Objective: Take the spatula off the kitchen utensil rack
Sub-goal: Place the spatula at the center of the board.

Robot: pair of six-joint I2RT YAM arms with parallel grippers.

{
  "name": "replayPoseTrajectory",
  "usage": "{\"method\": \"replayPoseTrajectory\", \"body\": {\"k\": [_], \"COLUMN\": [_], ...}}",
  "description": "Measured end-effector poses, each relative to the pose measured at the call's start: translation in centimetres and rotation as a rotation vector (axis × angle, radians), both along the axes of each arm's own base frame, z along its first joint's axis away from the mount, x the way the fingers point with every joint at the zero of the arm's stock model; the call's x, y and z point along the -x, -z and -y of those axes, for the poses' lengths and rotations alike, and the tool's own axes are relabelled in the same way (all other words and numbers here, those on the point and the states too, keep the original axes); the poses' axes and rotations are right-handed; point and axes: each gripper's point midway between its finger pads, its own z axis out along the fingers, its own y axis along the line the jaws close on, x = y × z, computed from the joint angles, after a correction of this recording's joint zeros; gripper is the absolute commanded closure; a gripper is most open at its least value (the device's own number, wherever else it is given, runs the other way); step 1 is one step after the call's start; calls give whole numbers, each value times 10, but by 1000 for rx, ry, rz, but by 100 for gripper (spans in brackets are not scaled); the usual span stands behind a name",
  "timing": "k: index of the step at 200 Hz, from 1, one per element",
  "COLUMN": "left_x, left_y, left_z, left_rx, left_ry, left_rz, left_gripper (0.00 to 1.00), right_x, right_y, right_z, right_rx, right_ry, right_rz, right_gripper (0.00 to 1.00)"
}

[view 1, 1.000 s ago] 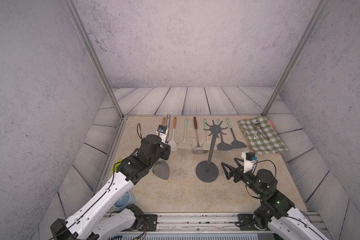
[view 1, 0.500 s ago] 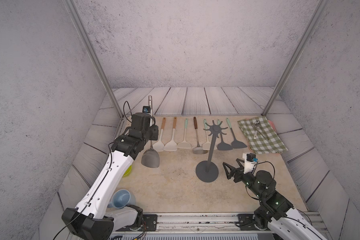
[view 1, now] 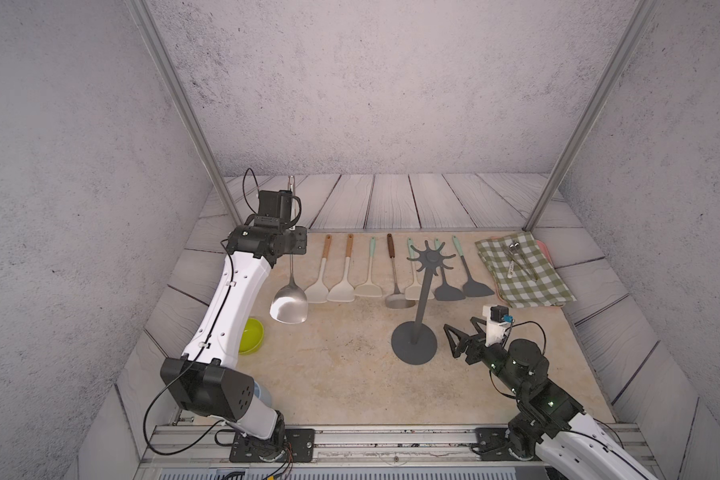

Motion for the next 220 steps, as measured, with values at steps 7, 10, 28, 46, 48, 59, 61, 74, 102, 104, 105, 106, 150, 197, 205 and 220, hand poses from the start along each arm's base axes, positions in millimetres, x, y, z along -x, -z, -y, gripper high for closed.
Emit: {"method": "replayPoseTrajectory", "body": {"k": [7, 10, 28, 46, 48, 59, 61, 74, 102, 104, 105, 106, 150, 197, 205, 220], "left_x": [-4, -6, -16, -28, -29, -36, -37, -46, -62, -63, -64, -64, -94, -114, -115, -114], "left_y": [3, 5, 14, 25, 26, 33, 35, 45, 73, 76, 77, 78, 120, 139, 141, 144], "left_z": [-2, -4, -9, -15, -16, -21, -21, -27, -36, -37, -37, -38, -44, -48, -50, -52], "left_rx": [0, -2, 2, 7, 7, 8, 9, 10, 3, 2, 1, 1, -1, -40, -50, -68], "left_ry": [-3, -6, -12, -24, -26, -35, -35, -45, -55, -56, -56, -56, -51, -42, -43, -41], "left_rz": [-14, -23, -56, -89, -92, -111, -114, -140, -198, -204, -205, -209, -296, -334, -342, -357], "left_gripper": [100, 100, 100, 100, 100, 100, 100, 100, 100, 100, 100, 100, 100, 100, 100, 100], "right_x": [0, 0, 0, -1, -1, -1, -1, -1, -1, -1, -1, -1, -1, -1, -2, -2], "right_y": [1, 1, 1, 1, 1, 1, 1, 1, 0, 0, 0, -1, -1, -2, -2, -2], "right_z": [0, 0, 0, 0, 0, 0, 0, 0, -1, -1, -1, -1, -1, -1, -1, -1], "right_rx": [1, 1, 1, 0, 0, -1, -1, -1, -5, -6, -6, -6, -9, -10, -12, -14], "right_ry": [0, 0, 0, 0, 0, 0, 1, 1, 1, 0, 0, 1, 0, 0, 0, 1], "right_rz": [-2, -2, -5, -3, -3, -2, -2, -2, 3, 4, 4, 4, 8, 9, 11, 11], "right_gripper": [1, 1, 1, 1, 1, 1, 1, 1, 1, 1, 1, 1, 1, 1, 1, 1]}}
